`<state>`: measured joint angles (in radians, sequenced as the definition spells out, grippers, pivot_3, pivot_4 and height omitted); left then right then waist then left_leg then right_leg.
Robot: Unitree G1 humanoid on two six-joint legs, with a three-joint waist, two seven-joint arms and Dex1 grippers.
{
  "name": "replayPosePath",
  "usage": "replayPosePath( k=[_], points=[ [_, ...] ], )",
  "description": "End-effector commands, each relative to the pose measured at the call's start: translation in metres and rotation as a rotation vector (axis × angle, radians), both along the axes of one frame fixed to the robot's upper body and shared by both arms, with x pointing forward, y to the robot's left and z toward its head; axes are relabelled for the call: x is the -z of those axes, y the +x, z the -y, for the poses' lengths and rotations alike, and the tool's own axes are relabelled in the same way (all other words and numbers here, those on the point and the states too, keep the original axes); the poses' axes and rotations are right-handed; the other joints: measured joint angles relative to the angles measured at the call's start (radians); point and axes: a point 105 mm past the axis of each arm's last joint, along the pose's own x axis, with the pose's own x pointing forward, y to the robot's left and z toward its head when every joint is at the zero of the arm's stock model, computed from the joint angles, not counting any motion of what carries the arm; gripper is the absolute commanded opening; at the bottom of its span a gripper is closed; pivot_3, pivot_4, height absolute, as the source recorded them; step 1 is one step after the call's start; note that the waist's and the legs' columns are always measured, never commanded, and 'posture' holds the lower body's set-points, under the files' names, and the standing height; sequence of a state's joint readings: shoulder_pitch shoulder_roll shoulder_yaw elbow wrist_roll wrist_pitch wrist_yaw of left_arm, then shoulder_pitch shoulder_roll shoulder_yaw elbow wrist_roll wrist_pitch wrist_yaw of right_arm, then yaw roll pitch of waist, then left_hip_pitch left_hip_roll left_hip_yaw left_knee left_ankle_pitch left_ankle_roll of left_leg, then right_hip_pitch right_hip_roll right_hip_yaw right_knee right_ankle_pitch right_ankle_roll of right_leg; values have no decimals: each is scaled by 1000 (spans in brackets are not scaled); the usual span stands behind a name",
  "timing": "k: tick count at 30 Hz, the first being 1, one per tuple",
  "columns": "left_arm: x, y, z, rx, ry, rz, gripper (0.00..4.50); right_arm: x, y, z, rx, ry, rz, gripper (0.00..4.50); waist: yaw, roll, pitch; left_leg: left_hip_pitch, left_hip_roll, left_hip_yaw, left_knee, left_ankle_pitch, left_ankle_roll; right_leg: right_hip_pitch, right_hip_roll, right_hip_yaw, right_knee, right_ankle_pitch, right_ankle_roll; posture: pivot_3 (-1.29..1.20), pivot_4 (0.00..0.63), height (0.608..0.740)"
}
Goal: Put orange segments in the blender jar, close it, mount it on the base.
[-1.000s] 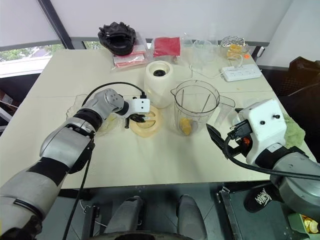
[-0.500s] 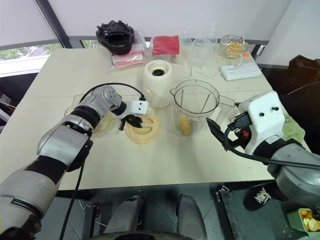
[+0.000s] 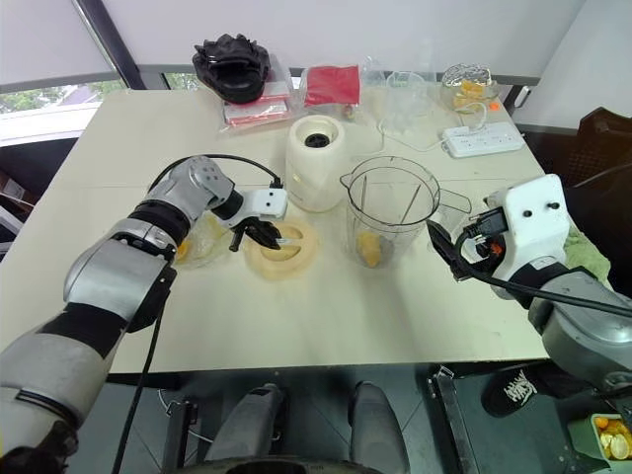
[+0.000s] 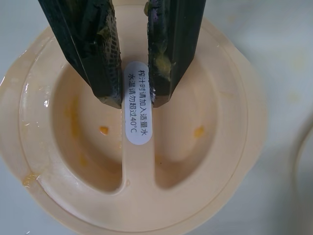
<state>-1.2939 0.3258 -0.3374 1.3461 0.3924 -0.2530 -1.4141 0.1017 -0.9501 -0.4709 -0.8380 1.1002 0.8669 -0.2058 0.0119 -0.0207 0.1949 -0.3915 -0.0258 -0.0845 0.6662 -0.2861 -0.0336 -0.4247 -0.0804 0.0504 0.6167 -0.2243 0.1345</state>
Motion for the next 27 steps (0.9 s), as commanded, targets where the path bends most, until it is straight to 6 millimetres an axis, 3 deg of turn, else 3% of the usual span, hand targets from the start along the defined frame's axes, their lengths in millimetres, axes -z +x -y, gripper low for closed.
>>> replayPosePath(
  k=[1, 16, 20, 27],
  points=[
    [-31, 4, 5, 50, -57, 68, 261, 0, -2, 0, 22, -4, 40, 4500, 0, 0, 0, 0, 0, 0, 0, 0, 0, 0, 0, 0, 0, 0, 0, 0, 150, 740],
    [-71, -1, -5, 107, -162, 81, 261, 62, 21, 14, 250, 130, 27, 4500, -15, 1, 0, 1, 0, 0, 0, 0, 0, 0, 1, 0, 2, 0, 0, 0, 150, 740],
    [-87, 2, -11, 72, -211, 116, 261, 65, 40, 10, 304, 176, 80, 4500, -28, 1, 0, 1, 0, 0, 0, 0, 0, 0, 1, 0, 3, 0, 0, 0, 150, 740],
    [-99, 7, -17, 22, -245, 152, 261, 68, 60, 5, 346, 216, 122, 4500, -29, 1, 0, 2, 0, 0, 0, 0, 0, -2, 1, 0, 7, 0, 0, 0, 150, 740]
  ],
)
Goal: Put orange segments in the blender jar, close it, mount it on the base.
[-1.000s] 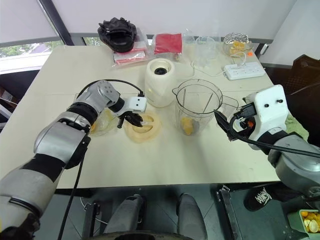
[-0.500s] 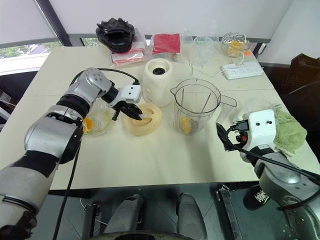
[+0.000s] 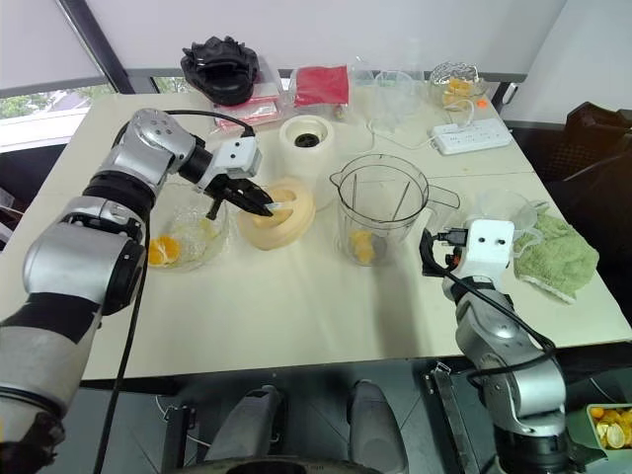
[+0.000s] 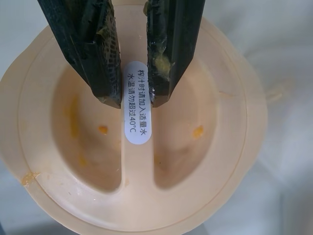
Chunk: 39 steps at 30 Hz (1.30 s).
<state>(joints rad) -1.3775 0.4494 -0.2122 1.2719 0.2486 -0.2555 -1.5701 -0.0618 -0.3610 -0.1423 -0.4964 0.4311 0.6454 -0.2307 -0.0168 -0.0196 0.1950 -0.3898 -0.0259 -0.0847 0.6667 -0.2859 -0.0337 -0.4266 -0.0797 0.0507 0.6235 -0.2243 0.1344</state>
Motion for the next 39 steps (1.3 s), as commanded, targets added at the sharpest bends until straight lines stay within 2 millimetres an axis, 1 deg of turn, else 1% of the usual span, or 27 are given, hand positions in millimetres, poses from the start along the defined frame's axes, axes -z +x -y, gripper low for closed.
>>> replayPosePath(
  k=[1, 7, 13, 16, 19, 23, 26, 29, 30, 37, 39],
  points=[
    [-25, 3, 0, -9, -54, 68, 261, -8, 7, 3, 34, -23, 56, 4500, -1, 0, 0, 0, 0, 0, 0, 0, 0, 0, 0, 0, 1, 0, 0, 0, 150, 740],
    [-29, 4, -6, -19, -56, 82, 261, -8, 23, 4, 58, -31, 74, 4500, -3, 0, 0, 1, 0, 0, 0, 0, 0, -1, 0, 0, 4, 0, 0, 0, 150, 740],
    [-37, 4, -12, -36, -54, 106, 261, -6, 28, -2, 35, -44, 84, 4500, -5, 0, 0, 1, 0, 0, 0, 0, 0, -2, 0, 0, 5, 0, 0, 0, 150, 740],
    [-42, 6, -16, -56, -60, 126, 226, -5, 31, -4, 23, -39, 88, 3688, -5, 0, 0, 1, 0, 0, 0, 0, 0, -2, 0, 0, 6, 0, 0, 0, 150, 740],
    [-47, 7, -18, -67, -68, 137, 226, -5, 33, -5, 19, -29, 91, 2204, -4, 0, 0, 1, 0, 0, 0, 0, 0, -2, 0, 0, 6, 0, 0, 0, 150, 740],
    [-55, 7, -27, -95, -76, 154, 226, -7, 35, -7, 20, 1, 100, 2204, -5, 0, 0, 1, 0, 0, 0, 0, 0, -2, 0, 0, 6, 0, 0, 0, 150, 740],
    [-59, 8, -29, -113, -86, 164, 226, -7, 37, -10, 1, 0, 104, 2204, -4, 0, 0, 1, 0, 0, 0, 0, -1, -2, 0, 0, 6, 0, 0, 0, 150, 740],
    [-61, 9, -31, -123, -88, 172, 226, -8, 39, -13, -8, -2, 107, 1293, -5, 0, 0, 1, 0, 0, 0, 0, -1, -2, 0, 0, 6, 0, 0, 0, 150, 740],
    [-62, 9, -32, -125, -87, 175, 226, -8, 39, -13, -14, -4, 107, 883, -5, 0, 0, 1, 0, 0, 0, 0, -1, -2, 0, 0, 6, 0, 0, 0, 150, 740],
    [-72, 8, -35, -122, -72, 195, 226, -9, 43, -19, -46, -4, 98, 902, -8, 0, 0, 1, 0, 0, 0, 0, -1, -3, 0, 0, 6, 0, 0, 0, 150, 740],
    [-79, 6, -33, -107, -65, 200, 226, -11, 43, -25, -73, 10, 101, 902, -10, 0, 0, 1, 0, 0, 0, 1, -1, -3, 0, 0, 6, 0, 0, 0, 150, 740]
  ],
)
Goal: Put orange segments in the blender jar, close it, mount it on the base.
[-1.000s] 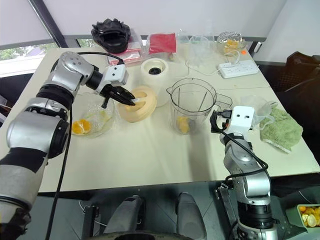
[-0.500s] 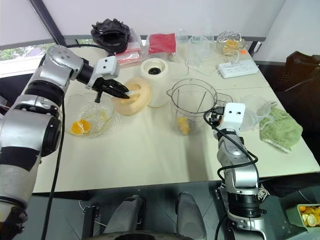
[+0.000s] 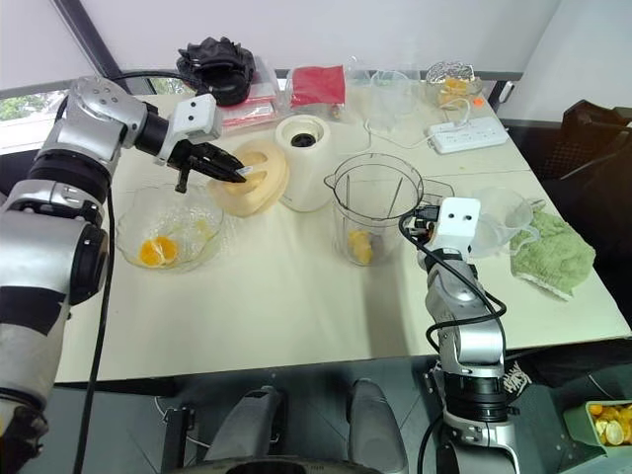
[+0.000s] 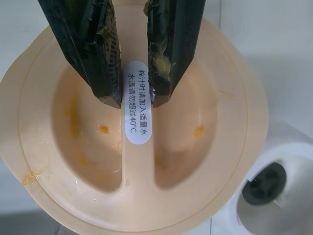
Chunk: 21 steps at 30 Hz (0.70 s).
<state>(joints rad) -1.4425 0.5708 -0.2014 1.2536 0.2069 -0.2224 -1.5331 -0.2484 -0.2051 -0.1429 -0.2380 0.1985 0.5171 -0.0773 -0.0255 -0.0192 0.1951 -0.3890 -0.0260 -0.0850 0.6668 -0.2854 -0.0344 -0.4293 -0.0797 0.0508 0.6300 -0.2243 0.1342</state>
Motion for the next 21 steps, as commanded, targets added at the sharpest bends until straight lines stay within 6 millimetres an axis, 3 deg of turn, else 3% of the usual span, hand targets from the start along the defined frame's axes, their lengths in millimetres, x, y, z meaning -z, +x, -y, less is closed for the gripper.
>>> replayPosePath(
  k=[1, 12, 21],
  points=[
    [-39, -4, 3, 31, -12, 83, 226, -15, 1, -12, -50, 18, 44, 902, -5, 0, 0, 0, 0, 0, 0, 0, 0, 0, 0, 0, 0, 0, 0, 0, 150, 740],
    [-98, -14, 39, 119, -8, 189, 226, -26, -4, -60, -175, 62, 51, 902, -28, 1, 0, 0, 0, 0, -1, 0, 0, -2, 0, 0, 1, 0, 0, 0, 150, 740],
    [-92, -21, 90, 269, 26, 189, 226, -32, -7, -82, -236, 7, 51, 902, -20, 1, 0, -1, 0, 0, 0, 0, 0, -2, 0, 0, 1, 0, 0, 0, 150, 740]
  ],
)
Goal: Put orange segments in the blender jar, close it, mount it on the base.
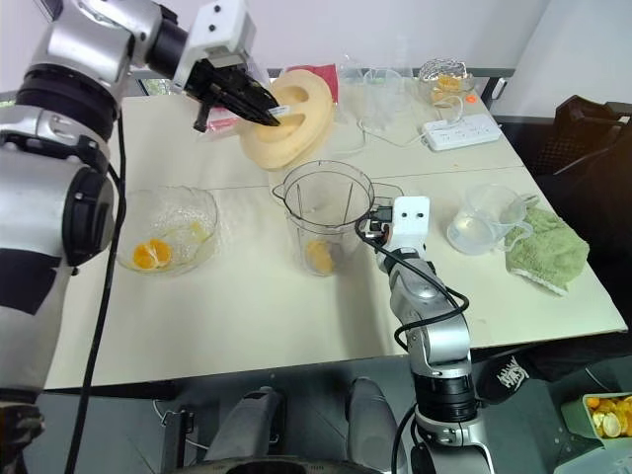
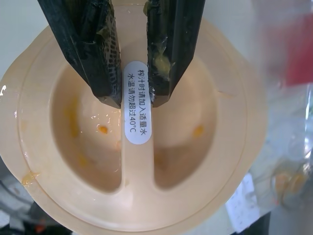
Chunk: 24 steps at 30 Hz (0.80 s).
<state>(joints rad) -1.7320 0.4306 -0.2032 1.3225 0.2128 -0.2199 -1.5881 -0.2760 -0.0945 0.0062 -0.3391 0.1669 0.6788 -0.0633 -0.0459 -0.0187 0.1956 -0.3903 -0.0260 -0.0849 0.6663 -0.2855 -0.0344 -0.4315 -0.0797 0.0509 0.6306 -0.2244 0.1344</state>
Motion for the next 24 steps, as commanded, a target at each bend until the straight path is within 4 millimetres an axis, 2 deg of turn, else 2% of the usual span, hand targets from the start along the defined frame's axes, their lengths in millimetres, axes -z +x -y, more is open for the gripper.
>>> replayPosePath(
  k=[1, 7, 11, 14, 24],
  points=[
    [-10, -7, 20, 77, 19, 45, 226, -32, -4, -13, -48, -18, 115, 902, 1, 0, 0, 0, 0, 0, 0, 0, 0, 0, 0, 0, 0, 0, 0, 0, 150, 740],
    [8, -15, 48, 183, 75, 25, 226, -27, -9, -10, -49, -83, 108, 902, 0, 0, 0, 0, 0, 0, 0, 0, 0, 0, 0, 0, 0, 0, 0, 0, 150, 740],
    [26, -16, 57, 221, 128, 4, 226, -24, -11, -7, -32, -83, 100, 902, 1, 0, 0, 0, 0, 0, 0, 0, 0, 0, 0, 0, 0, 0, 0, 0, 150, 740],
    [41, -15, 56, 230, 177, -15, 226, -24, -13, -4, -12, -75, 100, 902, 0, 0, 0, 0, 0, 0, 0, 0, 0, 0, 0, 0, 0, 0, 0, 0, 150, 740],
    [75, -17, 42, 262, 275, -71, 226, -17, -14, 4, 22, -71, 84, 902, 2, 1, -1, 1, 0, 0, 0, 0, 0, 1, 0, 1, 0, 0, 0, 0, 150, 740]
  ],
)
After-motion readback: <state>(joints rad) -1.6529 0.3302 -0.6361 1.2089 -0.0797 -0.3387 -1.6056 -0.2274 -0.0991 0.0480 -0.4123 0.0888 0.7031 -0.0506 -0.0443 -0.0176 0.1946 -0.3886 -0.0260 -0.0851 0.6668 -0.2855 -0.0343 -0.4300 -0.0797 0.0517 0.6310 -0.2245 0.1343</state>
